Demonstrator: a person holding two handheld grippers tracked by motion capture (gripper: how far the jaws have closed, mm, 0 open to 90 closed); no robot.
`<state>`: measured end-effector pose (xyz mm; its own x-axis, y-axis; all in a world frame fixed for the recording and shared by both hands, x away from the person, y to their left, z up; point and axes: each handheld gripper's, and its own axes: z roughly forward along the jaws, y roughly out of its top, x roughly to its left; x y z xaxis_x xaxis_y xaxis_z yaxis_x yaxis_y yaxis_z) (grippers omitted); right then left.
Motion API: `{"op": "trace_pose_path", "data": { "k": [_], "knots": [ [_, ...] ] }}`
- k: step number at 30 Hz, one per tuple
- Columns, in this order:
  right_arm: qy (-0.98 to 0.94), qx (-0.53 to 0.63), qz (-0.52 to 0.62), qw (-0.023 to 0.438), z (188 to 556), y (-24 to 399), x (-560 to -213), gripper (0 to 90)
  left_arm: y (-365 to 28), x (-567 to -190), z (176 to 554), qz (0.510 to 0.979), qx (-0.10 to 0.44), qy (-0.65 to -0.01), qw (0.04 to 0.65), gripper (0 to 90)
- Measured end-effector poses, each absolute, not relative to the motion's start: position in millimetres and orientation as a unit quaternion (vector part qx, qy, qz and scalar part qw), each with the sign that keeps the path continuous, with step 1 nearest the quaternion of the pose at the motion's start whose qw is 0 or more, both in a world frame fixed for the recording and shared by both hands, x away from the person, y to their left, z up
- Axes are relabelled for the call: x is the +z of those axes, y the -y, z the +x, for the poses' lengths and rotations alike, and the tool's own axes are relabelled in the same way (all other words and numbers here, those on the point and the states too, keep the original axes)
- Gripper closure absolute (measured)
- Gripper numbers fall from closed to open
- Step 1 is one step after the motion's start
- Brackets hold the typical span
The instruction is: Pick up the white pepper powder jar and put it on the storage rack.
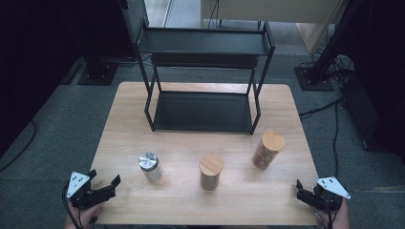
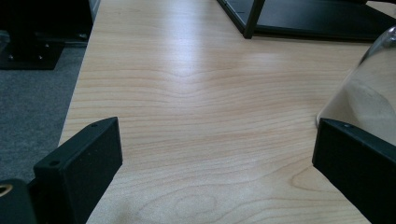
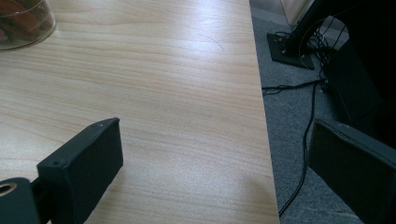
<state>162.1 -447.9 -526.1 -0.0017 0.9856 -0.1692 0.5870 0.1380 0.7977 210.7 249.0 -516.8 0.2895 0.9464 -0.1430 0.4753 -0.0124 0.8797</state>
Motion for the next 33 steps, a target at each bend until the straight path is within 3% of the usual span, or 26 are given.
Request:
{"op": "trace_pose_path", "data": {
  "k": [25,33],
  "knots": [
    [-0.658,0.263,0.6,0.372,162.7,447.3,-526.2,3.4,-240.2,-515.7,206.4,0.667,0.299,-0.522,0.439,1.8],
    [-0.655,0.265,0.6,0.375,162.3,447.5,-526.1,3.4,-227.6,-513.6,204.9,0.669,0.284,-0.517,0.452,1.8]
  ]
}}
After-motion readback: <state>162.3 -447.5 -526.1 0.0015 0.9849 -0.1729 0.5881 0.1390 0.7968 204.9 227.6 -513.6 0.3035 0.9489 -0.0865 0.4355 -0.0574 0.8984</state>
